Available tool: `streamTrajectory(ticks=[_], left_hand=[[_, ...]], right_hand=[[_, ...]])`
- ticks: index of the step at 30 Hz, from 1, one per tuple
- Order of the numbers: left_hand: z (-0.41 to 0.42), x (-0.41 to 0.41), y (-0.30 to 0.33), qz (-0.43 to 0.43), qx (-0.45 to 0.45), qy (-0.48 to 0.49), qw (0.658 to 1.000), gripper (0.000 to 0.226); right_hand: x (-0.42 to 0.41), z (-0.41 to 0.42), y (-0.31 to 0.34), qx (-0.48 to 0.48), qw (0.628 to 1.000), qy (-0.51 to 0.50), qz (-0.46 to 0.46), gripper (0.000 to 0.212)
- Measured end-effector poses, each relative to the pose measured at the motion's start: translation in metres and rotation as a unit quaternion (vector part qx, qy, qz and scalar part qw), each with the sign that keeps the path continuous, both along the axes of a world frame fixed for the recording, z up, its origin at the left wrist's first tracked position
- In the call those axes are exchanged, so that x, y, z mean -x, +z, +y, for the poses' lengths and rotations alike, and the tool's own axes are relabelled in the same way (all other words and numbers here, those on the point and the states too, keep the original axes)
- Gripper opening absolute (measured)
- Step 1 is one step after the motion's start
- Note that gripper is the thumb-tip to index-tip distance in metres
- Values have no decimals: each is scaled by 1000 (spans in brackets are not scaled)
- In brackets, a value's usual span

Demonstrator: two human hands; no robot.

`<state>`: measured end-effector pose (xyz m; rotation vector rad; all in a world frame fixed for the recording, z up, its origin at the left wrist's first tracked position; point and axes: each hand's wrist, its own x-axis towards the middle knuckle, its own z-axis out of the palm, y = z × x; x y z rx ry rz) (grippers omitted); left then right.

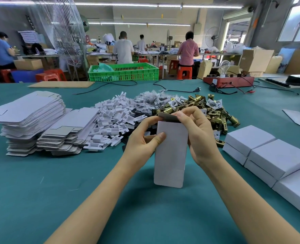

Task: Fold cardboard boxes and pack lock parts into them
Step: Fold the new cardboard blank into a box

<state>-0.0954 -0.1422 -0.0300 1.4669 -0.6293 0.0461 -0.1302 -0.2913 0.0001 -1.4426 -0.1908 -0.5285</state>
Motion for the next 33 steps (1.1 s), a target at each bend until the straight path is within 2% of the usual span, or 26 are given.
streamTrajectory(ticks=[5, 10, 17, 23, 27, 30, 33], left_hand=[[1, 1, 0, 0, -9, 8, 1000, 39], [3, 1, 0, 34, -20, 41, 998, 33], [2, 2, 3, 23, -11, 38, 999, 33], [-3, 5, 5, 22, 7, 26, 999, 33], [-17, 9, 4, 41, 61, 105, 992, 17], [-19, 10, 4, 2, 42, 174, 984, 7], [-16, 10, 8, -34, 37, 213, 976, 11]], right_hand=[[-4, -1, -1, 6, 999, -17, 50, 16], [-4, 3, -3, 36, 994, 9, 105, 21], [-3, 4, -1, -22, 990, 31, 132, 13], [-2, 6, -4, -16, 993, 22, 114, 6], [-1, 11, -4, -16, 996, 0, 91, 8], [0, 20, -6, 21, 998, -3, 66, 10], [3, 28, -7, 41, 998, -10, 52, 12]])
